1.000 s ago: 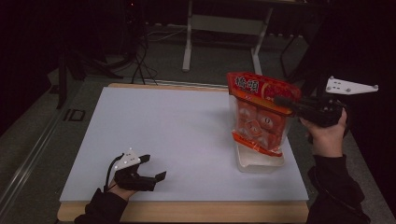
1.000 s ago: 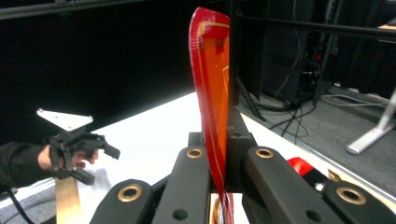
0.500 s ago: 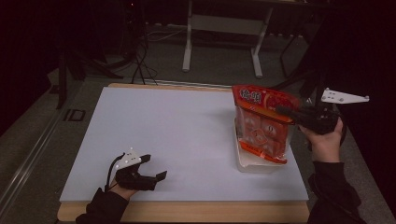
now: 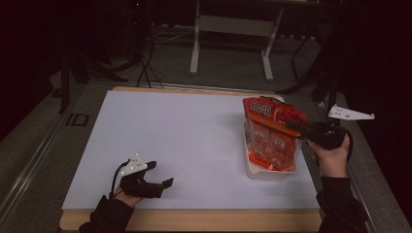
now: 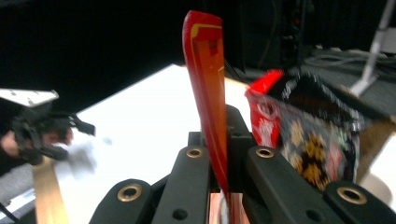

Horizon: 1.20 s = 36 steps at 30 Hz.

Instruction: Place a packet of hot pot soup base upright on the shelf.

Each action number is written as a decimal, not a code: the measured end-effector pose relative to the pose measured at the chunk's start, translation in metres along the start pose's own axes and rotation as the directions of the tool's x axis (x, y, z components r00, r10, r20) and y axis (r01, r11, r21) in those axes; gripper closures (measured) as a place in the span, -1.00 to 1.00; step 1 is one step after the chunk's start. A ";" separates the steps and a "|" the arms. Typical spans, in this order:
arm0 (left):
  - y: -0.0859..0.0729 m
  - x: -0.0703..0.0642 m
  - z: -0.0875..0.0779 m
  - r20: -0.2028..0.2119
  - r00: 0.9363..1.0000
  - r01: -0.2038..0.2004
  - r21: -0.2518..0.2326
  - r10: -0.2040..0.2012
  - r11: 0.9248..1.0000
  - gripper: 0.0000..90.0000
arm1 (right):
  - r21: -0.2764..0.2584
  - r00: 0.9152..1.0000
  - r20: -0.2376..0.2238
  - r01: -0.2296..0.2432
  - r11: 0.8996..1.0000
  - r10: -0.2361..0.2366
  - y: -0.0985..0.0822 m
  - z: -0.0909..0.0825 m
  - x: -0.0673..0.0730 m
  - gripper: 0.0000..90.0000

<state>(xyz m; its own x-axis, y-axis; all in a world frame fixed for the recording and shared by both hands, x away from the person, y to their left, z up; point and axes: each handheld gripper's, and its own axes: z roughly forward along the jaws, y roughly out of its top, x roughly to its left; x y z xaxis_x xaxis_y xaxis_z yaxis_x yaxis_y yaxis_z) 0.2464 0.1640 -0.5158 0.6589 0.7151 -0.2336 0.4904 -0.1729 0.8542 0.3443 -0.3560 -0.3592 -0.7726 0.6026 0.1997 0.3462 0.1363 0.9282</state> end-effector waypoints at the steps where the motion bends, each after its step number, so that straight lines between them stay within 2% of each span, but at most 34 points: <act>1: 0.000 0.000 0.000 0.002 1.000 0.001 -0.001 -0.001 1.000 -0.83 | 0.011 1.000 0.012 0.002 1.000 -0.002 -0.003 0.001 0.000 1.00; 5: 0.000 0.000 0.001 0.006 1.000 0.004 0.000 -0.004 1.000 -0.83 | -0.021 1.000 0.012 -0.025 0.999 0.025 -0.015 -0.005 -0.003 1.00; 10: -0.001 -0.001 0.003 0.006 1.000 0.003 0.008 -0.003 1.000 -0.83 | -0.020 0.999 0.037 -0.037 0.999 0.038 -0.025 -0.015 -0.005 0.99; 12: 0.000 -0.001 0.002 0.007 1.000 0.004 0.008 -0.004 1.000 -0.83 | -0.027 0.998 0.031 -0.053 0.998 0.054 -0.030 -0.018 -0.007 1.00; 17: -0.001 -0.001 0.003 0.009 1.000 0.003 0.013 -0.003 1.000 -0.83 | -0.007 0.997 0.042 -0.072 0.997 0.072 -0.044 -0.017 -0.009 0.99; 19: -0.001 -0.001 0.003 0.009 1.000 0.004 0.014 -0.004 1.000 -0.83 | -0.023 0.996 0.040 -0.084 0.996 0.085 -0.048 -0.015 -0.010 0.99; 26: -0.002 -0.001 0.004 0.012 1.000 0.001 0.024 -0.001 1.000 -0.83 | -0.023 0.995 0.033 -0.098 0.995 0.098 -0.052 -0.011 -0.012 0.98; 28: -0.002 -0.002 0.004 0.013 1.000 0.000 0.023 -0.001 1.000 -0.83 | -0.019 0.996 0.046 -0.080 0.997 0.081 -0.054 -0.012 -0.012 0.99; 33: -0.002 -0.002 0.003 0.013 1.000 0.003 0.020 -0.003 1.000 -0.83 | -0.022 0.994 0.025 -0.110 0.994 0.110 -0.061 -0.011 -0.015 0.97; 35: -0.002 -0.002 0.003 0.013 1.000 0.004 0.021 -0.005 1.000 -0.83 | -0.022 0.993 0.035 -0.111 0.994 0.112 -0.059 -0.011 -0.014 0.94; 36: -0.002 -0.002 0.003 0.014 1.000 0.004 0.022 -0.005 1.000 -0.83 | -0.018 0.994 0.050 -0.098 0.995 0.098 -0.057 -0.012 -0.014 0.93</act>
<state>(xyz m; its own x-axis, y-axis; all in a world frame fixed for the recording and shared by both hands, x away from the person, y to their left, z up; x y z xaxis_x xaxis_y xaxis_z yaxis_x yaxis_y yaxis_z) 0.2463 0.1610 -0.5188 0.6645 0.7063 -0.2439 0.5056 -0.1846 0.8428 0.3288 -0.3811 -0.4111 -0.7073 0.6516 0.2742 0.4105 0.0627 0.9097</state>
